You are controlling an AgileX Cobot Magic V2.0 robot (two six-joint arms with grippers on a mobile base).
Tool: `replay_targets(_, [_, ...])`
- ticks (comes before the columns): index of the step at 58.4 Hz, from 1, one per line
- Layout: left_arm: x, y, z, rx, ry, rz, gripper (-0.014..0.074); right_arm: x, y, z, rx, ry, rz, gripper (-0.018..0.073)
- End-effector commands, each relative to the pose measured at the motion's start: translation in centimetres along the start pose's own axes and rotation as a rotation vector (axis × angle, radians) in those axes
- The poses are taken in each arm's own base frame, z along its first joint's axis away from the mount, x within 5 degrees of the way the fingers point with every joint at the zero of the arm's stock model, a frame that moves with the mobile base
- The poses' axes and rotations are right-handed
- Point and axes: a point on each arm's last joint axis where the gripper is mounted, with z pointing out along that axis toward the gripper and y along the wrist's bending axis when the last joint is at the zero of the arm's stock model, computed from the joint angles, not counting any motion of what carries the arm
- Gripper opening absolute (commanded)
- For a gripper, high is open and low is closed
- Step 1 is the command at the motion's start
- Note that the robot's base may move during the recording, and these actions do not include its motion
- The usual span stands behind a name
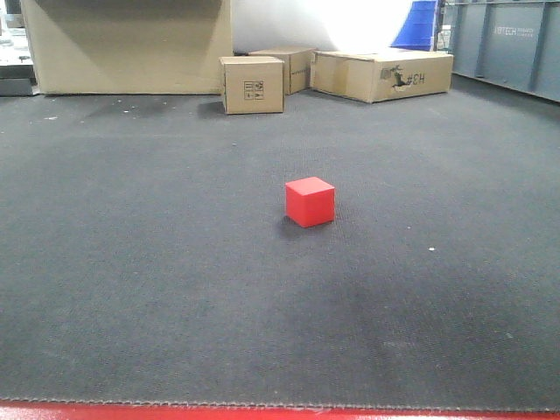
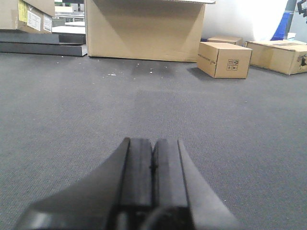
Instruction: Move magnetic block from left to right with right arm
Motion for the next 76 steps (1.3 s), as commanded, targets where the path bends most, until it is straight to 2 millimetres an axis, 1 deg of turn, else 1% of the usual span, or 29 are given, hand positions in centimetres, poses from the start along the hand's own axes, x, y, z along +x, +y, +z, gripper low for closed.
replay_targets(1, [-0.7, 0.1, -0.1, -0.006, -0.093, -0.011, -0.0126, -1.2, 0.0, -1.7, -0.003, -0.148, -0.007, 0.0071])
replay_targets(5, [-0.7, 0.1, -0.1, -0.006, -0.093, -0.011, -0.0126, -1.2, 0.0, -2.4, -0.004, -0.168, -0.007, 0.0069])
replay_targets(9, [-0.7, 0.1, -0.1, -0.006, -0.093, -0.011, -0.0126, -1.2, 0.0, -2.6, -0.004, -0.177, -0.007, 0.0069])
replay_targets(36, [-0.7, 0.1, -0.1, -0.006, -0.093, -0.011, -0.0126, -1.2, -0.1, -2.6, 0.004, -0.184, -0.017, 0.0069])
replay_targets(41, [-0.7, 0.1, -0.1, -0.006, -0.093, -0.011, -0.0126, -1.2, -0.5, -3.3, 0.041, -0.197, -0.038, 0.0069])
replay_targets(46, [-0.7, 0.1, -0.1, -0.006, -0.093, -0.011, -0.0126, -0.6, -1.2, -4.2, 0.110, -0.214, -0.042, 0.0069])
replay_targets(53, [-0.7, 0.1, -0.1, -0.006, -0.093, -0.011, -0.0126, 1.2, -2.3, -5.6, 0.242, -0.248, -0.009, 0.0069])
replay_targets(56, [-0.7, 0.1, -0.1, -0.006, -0.093, -0.011, -0.0126, 2.2, -2.7, -6.1, 0.302, -0.259, 0.006, 0.0069])
replay_targets(61, [-0.7, 0.1, -0.1, -0.006, -0.093, -0.011, -0.0126, 4.5, -3.2, -6.5, 0.404, -0.273, 0.022, 0.0069])
replay_targets(66, [-0.7, 0.1, -0.1, -0.006, -0.093, -0.011, -0.0126, 7.0, -3.4, -6.5, 0.485, -0.294, 0.038, 0.0069])
replay_targets(76, [-0.7, 0.1, -0.1, -0.006, -0.093, -0.011, -0.0126, 10.8, -3.7, -5.5, 0.557, -0.340, 0.048, 0.0069])
